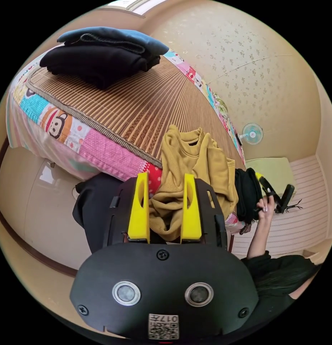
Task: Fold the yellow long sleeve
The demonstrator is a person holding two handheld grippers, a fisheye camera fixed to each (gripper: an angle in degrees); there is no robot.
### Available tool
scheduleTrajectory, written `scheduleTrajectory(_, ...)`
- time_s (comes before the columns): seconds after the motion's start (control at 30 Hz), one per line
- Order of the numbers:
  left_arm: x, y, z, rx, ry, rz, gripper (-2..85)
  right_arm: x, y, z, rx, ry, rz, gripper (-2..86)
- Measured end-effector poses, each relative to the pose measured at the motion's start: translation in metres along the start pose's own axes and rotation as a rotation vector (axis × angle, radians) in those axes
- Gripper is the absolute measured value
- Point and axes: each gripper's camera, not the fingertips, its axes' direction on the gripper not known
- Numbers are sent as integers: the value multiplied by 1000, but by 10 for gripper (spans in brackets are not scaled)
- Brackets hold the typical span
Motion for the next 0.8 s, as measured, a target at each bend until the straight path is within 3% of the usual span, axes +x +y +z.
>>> scheduleTrajectory(0.1, 7, 12, -4, -21, -25, -1, 138, -3, -84, 69, -147, -21, -94, 107)
scheduleTrajectory(0.17, 9, 25, -10, 3, 4, -5, 126, -9, -127, 150, -361, 4, -151, 117)
scheduleTrajectory(0.27, 14, 36, -9, -22, 31, 28, 89, -17, -130, 232, -613, 34, -159, 107)
scheduleTrajectory(0.4, 23, 50, -15, -59, -31, 64, 49, -55, -110, 224, -619, 86, -217, 50)
scheduleTrajectory(0.47, 32, 64, -39, -6, -3, 113, 41, -89, -86, 181, -464, 288, -304, 40)
scheduleTrajectory(0.53, 39, 74, -69, 60, 69, 143, 37, -107, -69, 121, -276, 350, -286, 37)
scheduleTrajectory(0.8, 108, 100, -210, 433, 426, 337, 35, -129, 32, -170, 499, 238, -75, 32)
